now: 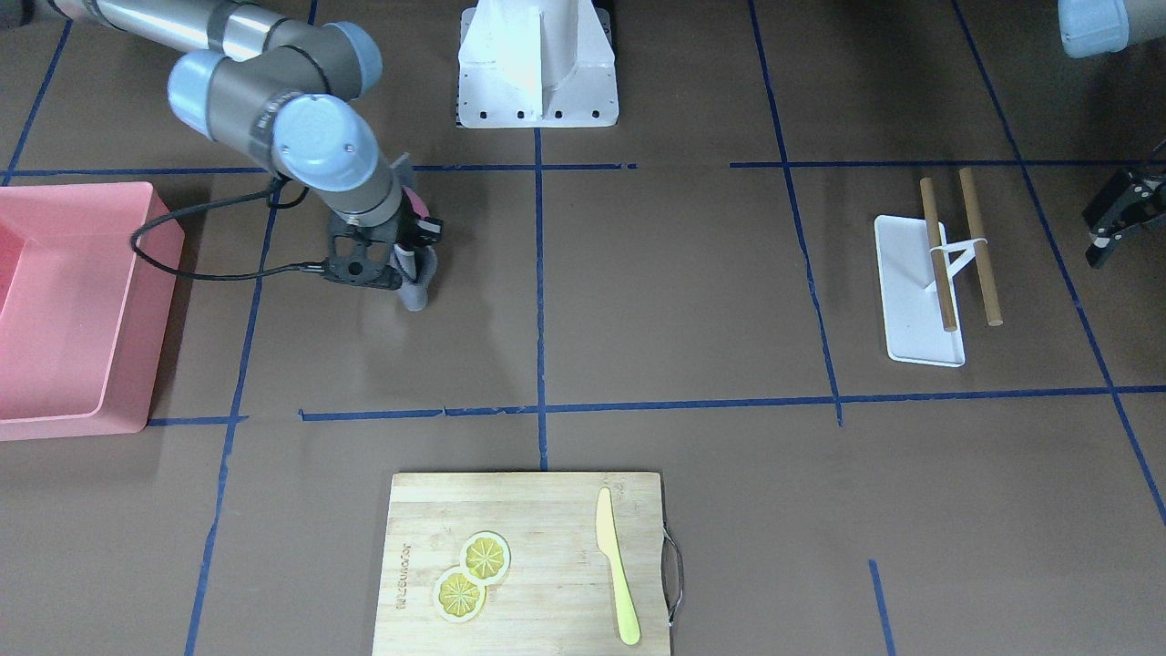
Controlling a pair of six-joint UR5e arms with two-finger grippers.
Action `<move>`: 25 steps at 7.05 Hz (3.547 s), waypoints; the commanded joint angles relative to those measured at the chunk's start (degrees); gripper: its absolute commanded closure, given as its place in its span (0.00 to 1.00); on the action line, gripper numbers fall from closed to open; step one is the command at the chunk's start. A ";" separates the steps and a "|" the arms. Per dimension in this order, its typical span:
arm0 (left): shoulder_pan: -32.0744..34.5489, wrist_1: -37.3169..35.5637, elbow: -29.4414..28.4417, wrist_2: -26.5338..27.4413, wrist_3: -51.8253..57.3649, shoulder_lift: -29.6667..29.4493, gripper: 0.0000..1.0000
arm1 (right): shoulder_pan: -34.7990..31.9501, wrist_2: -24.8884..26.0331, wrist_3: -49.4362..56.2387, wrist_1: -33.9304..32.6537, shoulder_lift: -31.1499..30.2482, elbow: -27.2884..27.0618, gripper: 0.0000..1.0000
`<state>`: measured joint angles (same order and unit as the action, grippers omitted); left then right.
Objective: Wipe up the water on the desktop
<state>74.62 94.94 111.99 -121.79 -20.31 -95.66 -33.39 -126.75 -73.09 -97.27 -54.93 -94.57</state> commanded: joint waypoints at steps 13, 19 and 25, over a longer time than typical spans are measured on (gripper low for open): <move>0.35 0.07 -0.11 0.06 0.10 0.12 0.00 | -23.08 -2.80 21.94 -0.66 -26.81 -23.18 0.99; 2.11 0.16 0.77 -0.20 1.85 2.14 0.00 | -38.33 -2.44 67.99 -8.99 -36.31 -13.92 0.90; 2.11 0.07 2.53 -0.11 1.77 3.28 0.00 | -32.09 -3.06 62.45 -4.24 -33.93 -10.90 0.00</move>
<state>76.75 95.01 114.46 -121.91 -18.54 -92.39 -65.89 -129.79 -9.81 -101.62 -89.22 -105.21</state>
